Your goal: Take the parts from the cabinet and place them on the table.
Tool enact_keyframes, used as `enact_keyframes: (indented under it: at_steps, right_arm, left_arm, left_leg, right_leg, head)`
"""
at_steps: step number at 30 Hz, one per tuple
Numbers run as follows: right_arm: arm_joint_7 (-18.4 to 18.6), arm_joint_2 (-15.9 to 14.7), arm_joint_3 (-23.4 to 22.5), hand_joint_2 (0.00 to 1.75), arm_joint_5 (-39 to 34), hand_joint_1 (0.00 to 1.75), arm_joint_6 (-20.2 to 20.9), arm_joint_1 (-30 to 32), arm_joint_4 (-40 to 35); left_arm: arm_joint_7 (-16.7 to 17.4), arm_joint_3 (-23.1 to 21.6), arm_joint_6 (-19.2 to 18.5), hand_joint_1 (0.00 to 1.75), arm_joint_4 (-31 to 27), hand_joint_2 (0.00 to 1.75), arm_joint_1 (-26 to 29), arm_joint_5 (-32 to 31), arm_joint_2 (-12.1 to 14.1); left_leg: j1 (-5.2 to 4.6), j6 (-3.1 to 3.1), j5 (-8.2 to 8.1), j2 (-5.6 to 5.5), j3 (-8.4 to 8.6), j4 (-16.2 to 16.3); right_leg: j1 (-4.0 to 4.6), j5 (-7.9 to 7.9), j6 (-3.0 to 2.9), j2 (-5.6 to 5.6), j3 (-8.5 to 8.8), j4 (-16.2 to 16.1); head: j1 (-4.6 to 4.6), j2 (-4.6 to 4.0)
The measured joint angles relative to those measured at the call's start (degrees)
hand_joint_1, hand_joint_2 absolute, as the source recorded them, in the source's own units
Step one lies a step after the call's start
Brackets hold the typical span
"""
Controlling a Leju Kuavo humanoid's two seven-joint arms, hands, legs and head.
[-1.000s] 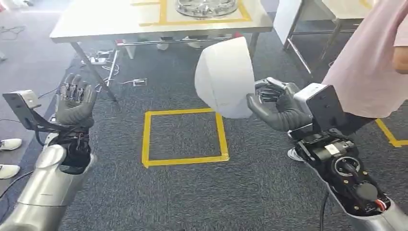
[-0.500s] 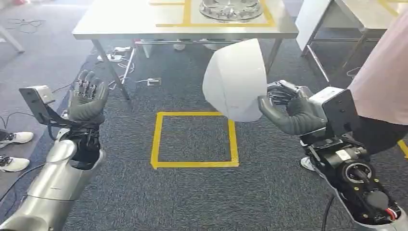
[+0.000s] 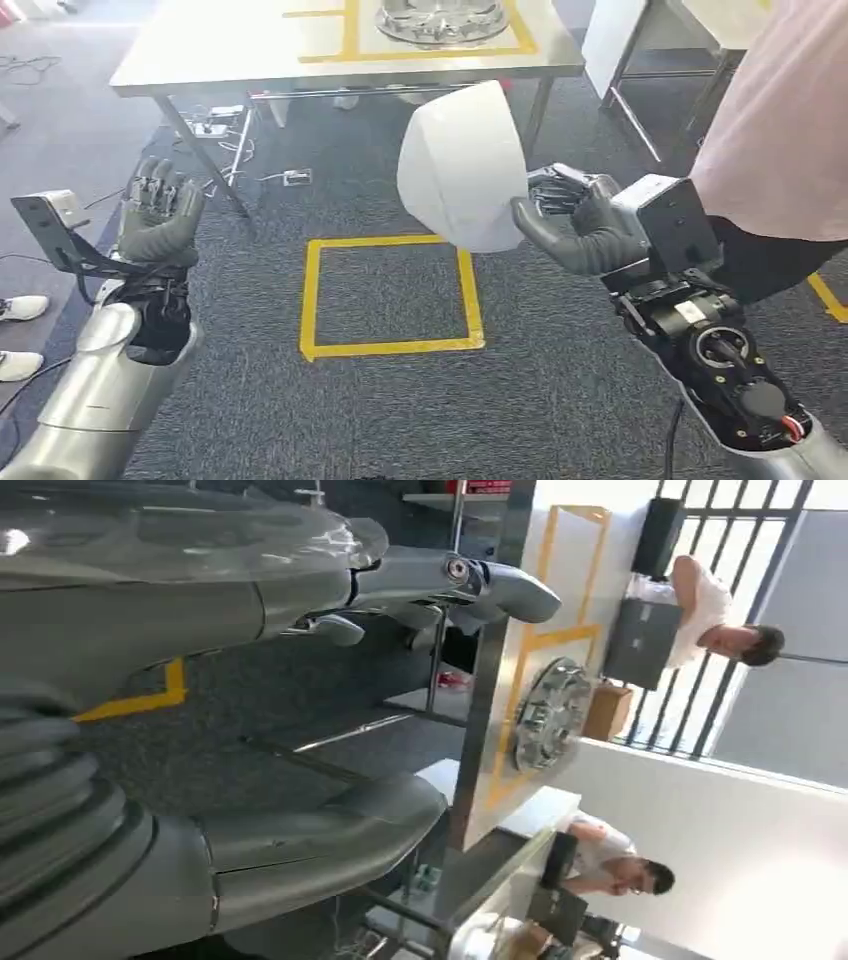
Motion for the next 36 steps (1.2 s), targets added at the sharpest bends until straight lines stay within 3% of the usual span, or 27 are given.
enact_keyframes:
  at_steps: [1,5,7,10,11,12,13,15,16,17,18,19,21,22,24,25,26,27,28,31,32,33,35,36]
  right_arm:
    - [0.00,0.00,0.00,1.75,0.00,1.75,0.00,-0.03,0.00]
    - [-0.02,0.00,-0.04,1.75,0.00,1.75,-0.02,-0.07,0.00]
    - [-0.09,0.00,-0.11,1.75,0.00,1.75,-0.02,-0.13,0.00]
    - [-0.15,0.00,-0.04,1.75,0.00,1.75,0.00,0.05,0.00]
    - [-0.13,0.00,-0.11,1.75,0.00,1.75,-0.02,0.24,0.02]
    - [-0.13,0.00,-0.11,1.75,0.00,1.75,-0.02,0.33,0.02]
    - [-0.13,0.00,-0.11,1.75,0.00,1.75,-0.02,0.36,0.02]
    - [-0.15,0.00,-0.15,1.75,0.00,1.75,-0.02,0.34,0.02]
    - [-0.17,0.00,-0.17,1.75,0.00,1.75,-0.02,0.40,0.04]
    - [-0.13,0.00,-0.17,1.75,-0.02,1.75,-0.02,0.28,0.04]
    - [-0.22,0.00,-0.11,1.75,-0.02,1.75,0.07,0.16,-0.02]
    - [-0.20,0.00,-0.18,1.75,-0.02,1.75,0.00,0.18,-0.02]
    - [-0.20,0.00,-0.20,1.75,-0.02,1.75,0.02,0.14,-0.11]
    - [-0.22,0.00,-0.24,1.75,0.00,1.75,0.00,0.07,-0.09]
    - [-0.26,0.00,-0.20,1.75,0.00,1.75,0.00,0.01,-0.11]
    - [-0.22,0.00,-0.13,1.75,0.00,1.75,0.07,0.12,-0.09]
    - [-0.22,0.00,-0.11,1.75,0.00,1.75,0.04,0.18,-0.09]
    - [-0.22,0.00,-0.11,1.75,-0.02,1.75,0.04,0.29,-0.07]
    - [-0.22,0.00,-0.04,1.75,-0.02,1.75,0.07,0.35,-0.09]
    - [-0.22,0.02,0.13,1.75,-0.02,1.75,0.29,0.33,-0.07]
    - [-0.28,0.02,0.22,1.75,-0.02,1.75,0.55,0.31,0.00]
    - [-0.35,0.04,0.24,1.75,0.00,1.75,0.68,0.12,0.00]
    - [-0.35,0.18,0.42,1.75,0.00,1.75,0.87,0.02,0.00]
    - [-0.44,0.17,0.39,1.75,0.00,1.75,0.90,-0.24,0.02]
  left_arm:
    - [0.00,0.00,0.00,0.00,0.00,1.75,-0.14,-0.02,0.04]
    - [0.02,-0.04,0.00,0.00,-0.02,1.75,-0.10,0.00,0.04]
    - [0.02,-0.04,0.00,0.00,-0.02,1.75,-0.23,-0.04,0.07]
    - [0.02,-0.07,0.00,0.00,-0.02,1.75,-0.16,-0.11,-0.02]
    - [0.02,-0.09,0.00,0.00,-0.02,1.75,0.00,-0.13,-0.04]
    - [0.02,-0.09,0.02,0.00,0.00,1.75,0.15,-0.15,-0.04]
    - [0.02,-0.07,0.04,0.00,0.00,1.75,0.20,-0.17,-0.02]
    - [0.02,-0.09,0.07,0.00,-0.02,1.75,0.18,-0.20,-0.04]
    - [0.02,-0.07,0.07,0.00,0.00,1.75,0.18,-0.24,-0.04]
    - [0.02,-0.07,0.07,0.00,0.00,1.75,0.07,-0.28,-0.02]
    - [0.07,-0.07,0.09,0.00,0.00,1.75,0.15,-0.31,-0.02]
    - [0.18,-0.11,0.09,0.00,0.00,1.75,0.36,-0.33,-0.04]
    - [0.17,-0.11,0.11,0.00,-0.04,1.75,0.28,-0.33,-0.02]
    - [0.20,-0.11,0.09,0.00,-0.04,1.75,0.17,-0.37,-0.02]
    - [0.18,-0.11,0.11,0.00,-0.04,1.75,-0.12,-0.37,0.04]
    - [0.20,-0.11,0.11,0.00,-0.04,1.75,0.10,-0.37,0.07]
    - [0.17,-0.11,0.11,0.00,-0.02,1.75,0.31,-0.35,0.07]
    - [0.17,-0.11,0.11,0.00,-0.02,1.75,0.49,-0.35,0.07]
    - [0.17,-0.11,0.11,0.00,-0.02,1.75,0.51,-0.35,0.07]
    - [0.18,-0.13,0.04,0.00,-0.02,1.75,0.37,-0.42,0.07]
    - [0.20,-0.11,0.04,0.00,0.02,1.75,0.32,-0.46,0.07]
    - [0.31,-0.18,0.04,0.00,0.02,1.75,0.28,-0.46,0.09]
    - [0.35,-0.18,0.09,0.00,-0.04,1.75,0.22,-0.52,0.09]
    - [0.35,-0.17,0.09,0.00,-0.18,1.75,0.17,-0.55,0.09]
  left_leg:
    - [-0.28,0.06,-0.70,0.26,1.46,-2.38]
    - [-0.39,2.18,-1.90,-0.08,2.15,-2.92]
    - [-0.30,3.03,-2.38,-0.12,3.33,-3.10]
    - [-0.64,3.61,-3.14,-0.22,3.98,-3.01]
    - [-0.79,3.65,-3.48,-0.34,4.28,-2.96]
    - [-0.91,3.62,-3.88,-0.42,4.77,-2.90]
    - [-1.03,3.58,-4.35,-0.48,5.40,-2.85]
    - [-1.25,3.48,-5.40,-0.52,6.94,-2.85]
    - [-1.17,3.35,-5.71,-0.46,7.48,-3.00]
    - [-1.21,3.12,-5.77,-0.54,7.28,-3.11]
    - [-1.15,2.68,-6.00,-0.50,7.06,-3.12]
    - [-1.26,2.33,-5.87,-0.42,7.45,-2.65]
    - [-1.30,1.80,-6.30,-0.38,7.46,-2.20]
    - [-1.15,1.61,-6.40,-0.32,6.73,0.02]
    - [-0.93,0.99,-9.00,-0.32,1.35,8.46]
    - [-0.67,0.49,-11.03,-0.31,-2.06,13.13]
    - [-0.45,0.35,-11.86,-0.29,-4.15,15.40]
    - [-0.18,0.27,-11.15,-0.29,-5.21,15.38]
    - [0.00,0.12,-9.15,-0.27,-4.87,12.94]
    - [0.54,-0.55,1.65,0.19,0.28,-2.49]
    - [0.19,-0.24,-0.28,0.30,0.23,-3.17]
    - [-0.19,0.72,-0.85,0.34,0.44,-2.81]
    - [-0.15,1.86,-1.00,0.08,0.70,-2.86]
    - [0.02,2.39,-1.29,-0.09,1.78,-2.98]
  right_leg:
    - [0.44,-0.49,0.49,0.09,-0.02,0.20]
    - [0.35,-0.56,1.79,0.00,0.85,0.28]
    - [0.15,-2.61,2.27,-0.14,-0.53,3.50]
    - [0.19,-7.64,2.54,-0.12,-8.48,17.33]
    - [0.20,-7.68,2.44,-0.12,-10.41,19.54]
    - [0.23,-6.22,2.23,-0.12,-10.75,18.63]
    - [0.30,-3.41,1.79,-0.12,-9.76,15.09]
    - [0.72,3.55,0.85,-0.11,-5.86,4.54]
    - [0.99,3.87,0.31,-0.12,-4.80,2.26]
    - [1.34,2.62,0.25,-0.15,-4.91,0.62]
    - [1.42,3.02,-0.17,-0.22,-3.73,0.31]
    - [1.56,2.96,-0.55,-0.18,-3.70,-0.25]
    - [0.83,2.96,-1.02,-0.19,-1.92,-1.01]
    - [0.77,2.84,-1.19,-0.19,-1.40,-1.34]
    - [0.67,2.34,-1.57,-0.21,-0.96,-1.43]
    - [0.66,1.84,-1.57,-0.18,-0.65,-1.43]
    - [0.65,1.47,-1.51,-0.13,-0.30,-1.41]
    - [0.56,0.93,-1.38,-0.08,0.29,-1.38]
    - [0.43,0.34,-1.18,-0.05,0.99,-1.36]
    - [0.01,-2.01,-0.05,-0.13,2.91,-1.11]
    - [0.05,-2.57,0.25,0.00,3.78,-0.57]
    - [0.15,-3.00,0.80,0.05,3.39,-0.92]
    - [0.15,-2.96,1.54,0.04,4.23,-0.75]
    - [-0.06,-3.25,1.86,-0.05,4.38,-0.17]
  head:
    - [-0.42,-0.02]
    - [0.17,-0.02]
    - [0.87,-0.02]
    - [1.95,-0.02]
    - [2.25,0.00]
    - [2.49,0.00]
    - [2.73,-0.02]
    - [3.26,-0.02]
    - [3.33,-0.02]
    - [2.91,0.00]
    - [3.35,-0.02]
    - [3.22,-0.02]
    - [3.17,0.00]
    - [3.04,0.00]
    - [2.02,0.00]
    - [1.62,-0.02]
    - [1.44,-0.02]
    - [1.29,-0.02]
    - [1.12,0.00]
    - [0.39,-0.02]
    - [0.09,0.00]
    - [0.00,-0.02]
    - [0.46,-0.02]
    - [0.55,-0.02]
